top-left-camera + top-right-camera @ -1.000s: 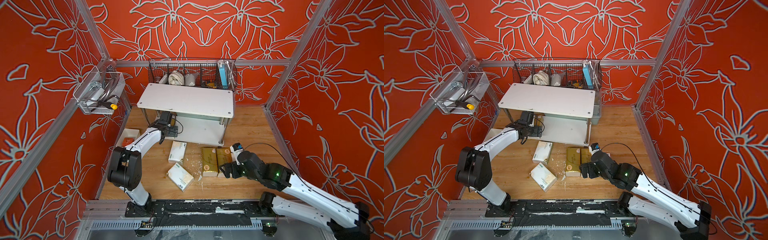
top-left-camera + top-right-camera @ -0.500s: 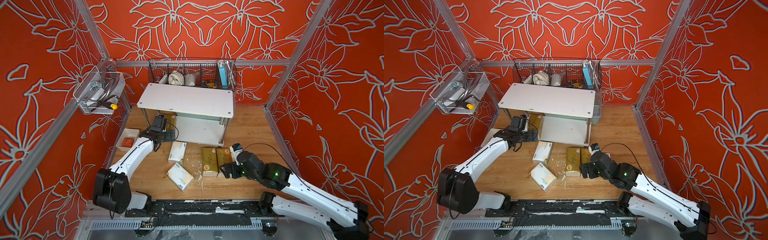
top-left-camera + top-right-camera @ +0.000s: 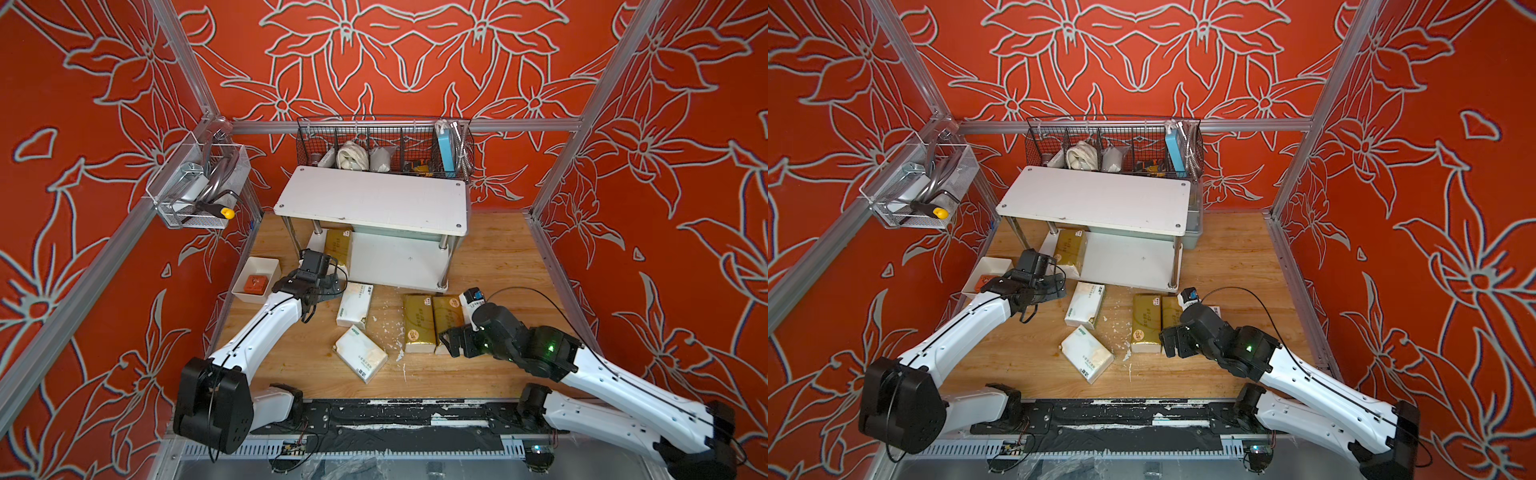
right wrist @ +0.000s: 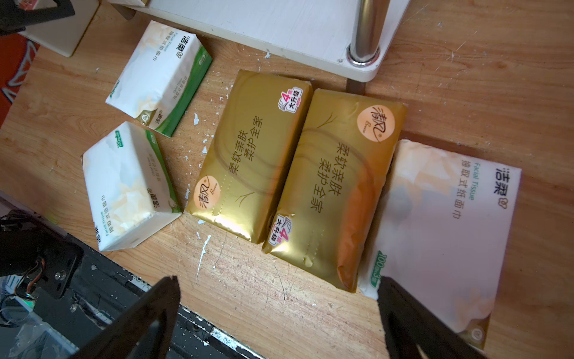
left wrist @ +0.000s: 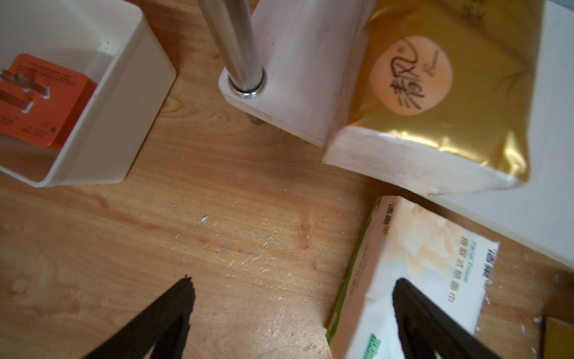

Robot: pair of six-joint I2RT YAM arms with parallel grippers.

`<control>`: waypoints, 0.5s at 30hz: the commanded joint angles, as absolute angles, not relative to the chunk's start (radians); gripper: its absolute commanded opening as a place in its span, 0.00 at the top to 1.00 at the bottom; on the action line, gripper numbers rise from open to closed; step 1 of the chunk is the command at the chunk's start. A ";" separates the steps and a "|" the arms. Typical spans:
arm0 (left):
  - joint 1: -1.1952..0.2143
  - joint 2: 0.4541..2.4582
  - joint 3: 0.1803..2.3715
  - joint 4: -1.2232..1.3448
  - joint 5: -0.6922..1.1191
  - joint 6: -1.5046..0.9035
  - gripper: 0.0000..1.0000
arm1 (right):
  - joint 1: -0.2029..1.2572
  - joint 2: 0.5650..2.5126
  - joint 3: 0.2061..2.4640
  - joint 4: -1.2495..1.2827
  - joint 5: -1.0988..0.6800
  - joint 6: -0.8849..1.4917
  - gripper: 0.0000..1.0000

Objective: Place the tissue boxes on the shelf by color
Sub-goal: Place a box of tissues on the shelf.

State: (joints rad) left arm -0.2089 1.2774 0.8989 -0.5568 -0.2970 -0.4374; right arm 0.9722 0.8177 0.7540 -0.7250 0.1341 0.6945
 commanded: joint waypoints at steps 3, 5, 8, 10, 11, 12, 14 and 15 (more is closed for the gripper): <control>-0.190 1.342 0.948 -0.546 -0.360 -0.494 0.01 | 0.979 0.806 0.738 -0.732 0.163 0.702 0.01; -0.182 1.367 0.969 -0.538 -0.363 -0.489 0.01 | 0.978 0.800 0.735 -0.733 0.164 0.701 0.01; -0.167 1.401 1.000 -0.524 -0.363 -0.477 0.01 | 0.979 0.791 0.729 -0.737 0.167 0.704 0.01; -0.154 1.423 1.019 -0.517 -0.362 -0.469 0.01 | 0.979 0.783 0.727 -0.741 0.169 0.704 0.01; -0.147 1.434 1.027 -0.514 -0.361 -0.466 0.01 | 0.979 0.780 0.725 -0.744 0.172 0.706 0.01; -0.141 1.446 1.037 -0.512 -0.361 -0.463 0.01 | 0.979 0.776 0.725 -0.745 0.173 0.706 0.01; -0.132 1.465 1.051 -0.511 -0.357 -0.457 0.01 | 0.978 0.771 0.722 -0.748 0.175 0.706 0.01; -0.128 1.474 1.056 -0.509 -0.357 -0.454 0.01 | 0.979 0.767 0.720 -0.749 0.175 0.706 0.01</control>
